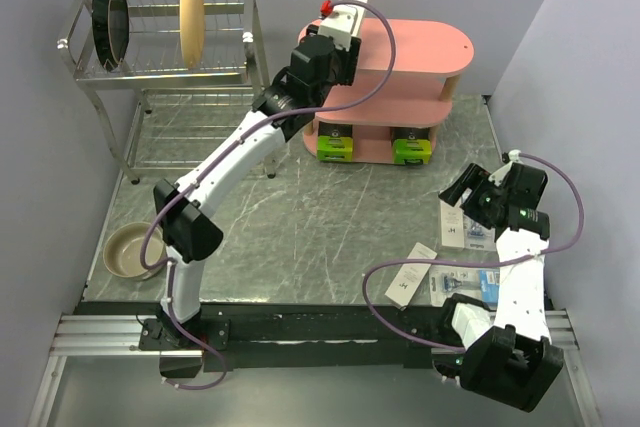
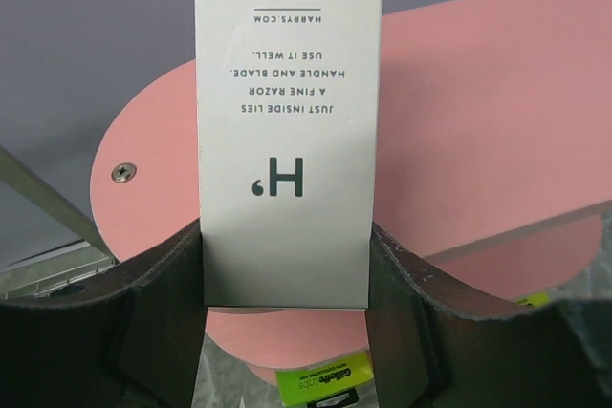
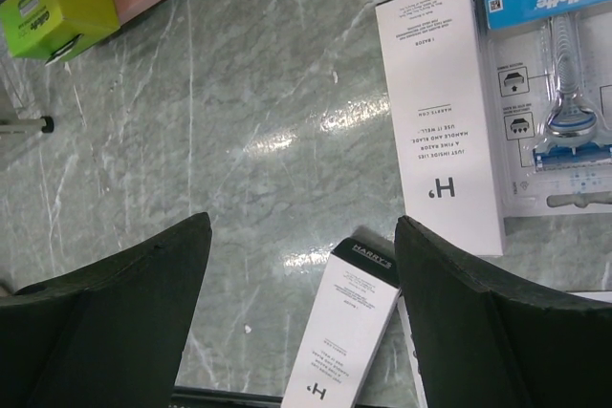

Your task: Place and organize the shaving razors onto the shelf

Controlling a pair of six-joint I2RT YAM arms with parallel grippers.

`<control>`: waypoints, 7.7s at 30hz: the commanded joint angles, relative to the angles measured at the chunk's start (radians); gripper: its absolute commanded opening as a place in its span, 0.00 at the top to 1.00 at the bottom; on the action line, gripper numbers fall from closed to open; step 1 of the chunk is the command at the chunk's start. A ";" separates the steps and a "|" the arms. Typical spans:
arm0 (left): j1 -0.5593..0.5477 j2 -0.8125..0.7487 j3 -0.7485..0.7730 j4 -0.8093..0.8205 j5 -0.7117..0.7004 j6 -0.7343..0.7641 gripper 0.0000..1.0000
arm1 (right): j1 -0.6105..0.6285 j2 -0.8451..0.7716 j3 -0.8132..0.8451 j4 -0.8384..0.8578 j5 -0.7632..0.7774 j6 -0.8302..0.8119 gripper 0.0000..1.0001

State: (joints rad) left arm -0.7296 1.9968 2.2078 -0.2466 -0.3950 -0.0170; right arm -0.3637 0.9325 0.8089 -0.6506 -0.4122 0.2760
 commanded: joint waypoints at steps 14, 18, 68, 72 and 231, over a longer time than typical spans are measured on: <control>0.012 -0.015 0.070 0.090 -0.045 -0.035 0.34 | -0.021 -0.029 -0.033 0.026 -0.017 0.020 0.16; 0.007 -0.018 0.069 0.090 -0.044 -0.040 0.31 | -0.024 -0.029 -0.037 0.025 -0.019 0.022 0.16; -0.617 -0.201 -0.965 0.257 0.282 -0.360 0.01 | -0.060 -0.066 0.302 -0.162 0.220 0.035 0.12; -0.646 -0.124 -0.907 0.213 0.260 -0.370 0.00 | -0.060 -0.092 0.277 -0.155 0.205 0.043 0.12; 0.332 -0.639 -1.218 0.124 0.498 -0.624 0.01 | 0.669 1.008 1.730 -0.224 0.512 -0.135 0.45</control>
State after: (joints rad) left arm -0.3943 1.3643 0.9852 -0.1608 0.0834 -0.6327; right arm 0.3153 1.9057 2.4790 -0.9356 0.0803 0.1421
